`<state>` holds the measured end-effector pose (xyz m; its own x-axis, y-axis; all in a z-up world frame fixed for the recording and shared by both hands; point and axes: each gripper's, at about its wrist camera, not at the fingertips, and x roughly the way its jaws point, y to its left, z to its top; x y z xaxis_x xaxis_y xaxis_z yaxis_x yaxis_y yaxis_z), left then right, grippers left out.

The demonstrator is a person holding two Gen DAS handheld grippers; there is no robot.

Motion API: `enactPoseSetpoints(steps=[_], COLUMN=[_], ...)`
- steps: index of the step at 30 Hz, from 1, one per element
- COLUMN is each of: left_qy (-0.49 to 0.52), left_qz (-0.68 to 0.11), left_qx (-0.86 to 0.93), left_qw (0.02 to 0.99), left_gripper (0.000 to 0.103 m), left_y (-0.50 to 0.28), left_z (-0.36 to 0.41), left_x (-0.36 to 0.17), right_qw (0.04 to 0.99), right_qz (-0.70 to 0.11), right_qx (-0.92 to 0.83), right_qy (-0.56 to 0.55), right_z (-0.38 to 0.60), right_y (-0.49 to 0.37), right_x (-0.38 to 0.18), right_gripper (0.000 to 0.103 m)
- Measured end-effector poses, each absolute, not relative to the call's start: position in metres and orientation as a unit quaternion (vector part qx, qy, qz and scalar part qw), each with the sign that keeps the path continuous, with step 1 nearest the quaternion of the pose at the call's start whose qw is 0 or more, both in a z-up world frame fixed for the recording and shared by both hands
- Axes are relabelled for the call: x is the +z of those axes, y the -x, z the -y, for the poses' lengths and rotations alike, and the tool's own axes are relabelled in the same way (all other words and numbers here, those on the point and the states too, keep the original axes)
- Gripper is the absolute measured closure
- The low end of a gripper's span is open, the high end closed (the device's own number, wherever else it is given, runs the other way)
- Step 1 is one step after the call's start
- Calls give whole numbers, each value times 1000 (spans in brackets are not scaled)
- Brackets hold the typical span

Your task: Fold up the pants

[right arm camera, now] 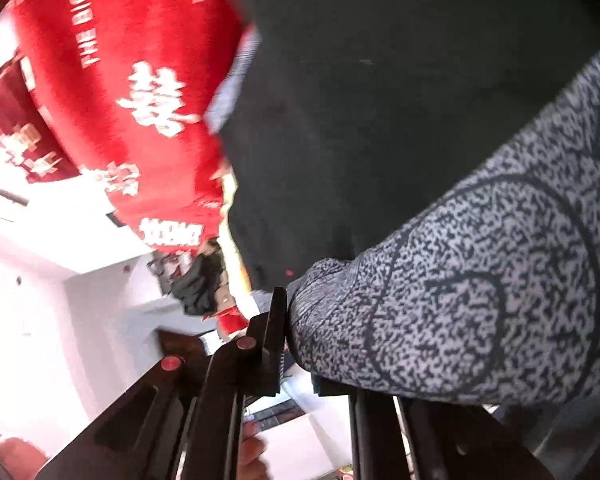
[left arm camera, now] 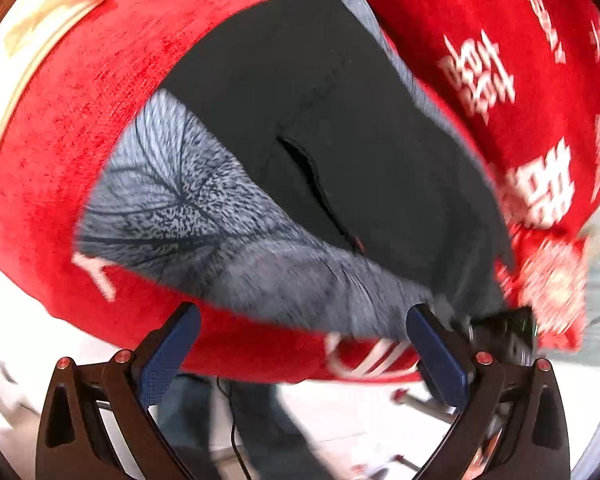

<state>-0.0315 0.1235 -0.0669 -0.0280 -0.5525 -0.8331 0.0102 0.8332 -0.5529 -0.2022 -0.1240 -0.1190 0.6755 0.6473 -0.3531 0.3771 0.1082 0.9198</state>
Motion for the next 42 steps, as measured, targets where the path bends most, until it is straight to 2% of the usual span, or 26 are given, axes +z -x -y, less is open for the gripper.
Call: enactPoseSetpoints(steps=[4,5,6,7,8,9,11,14,18,21,22,24,30,35,42], left_qy=[235,225,212,201,192,185,170,159,137,125,123,128,137,157,155], left_qz=[-667,-666,-669,-673,-676,-675,-674,-674,-683,-689,-691,-687,-648,-608,-580], left_qx=[-205,-204,-211,-215,-227,-237,-243,-253,-263,-262,-259,-258,-235,-224,-186], left_qw=[677,681,680,679,675,673,677,675,668,664,664,667,711,746,778], left_gripper=[4,17,37,47,63,66,66,66,66,66,66,71,72,72,72], left_y=[14,10,7,6,5,3,3,3,3,4,3,3,-11,-43,-122], left_z=[-118,-114,-107,-103,-98,-93,-89,-87,-85,-86,-86,-87,-84,-68,-27], left_x=[-67,-68,-71,-74,-77,-78,-77,-72,-74,-80,-81,-76,-19,20,21], right_qw=[652,656,658,659,659,658,660,659,650,621,610,593,669,730,734], right_qz=[-400,-406,-414,-421,-429,-435,-447,-449,-412,-332,-311,-282,-348,-394,-456], right_qx=[126,129,131,131,128,125,113,79,25,14,12,-9,-23,18,77], right_qy=[-632,-623,-616,-610,-605,-602,-593,-598,-638,-710,-729,-755,-656,-558,-497], right_z=[123,123,123,125,127,128,134,151,184,202,205,208,217,241,303], right_y=[197,195,193,195,195,197,203,225,264,285,290,296,271,208,77], right_x=[-99,-98,-100,-101,-105,-108,-114,-127,-141,-155,-158,-157,-73,0,18], right_gripper=[92,92,91,89,88,86,75,66,60,60,63,97,97,96,95])
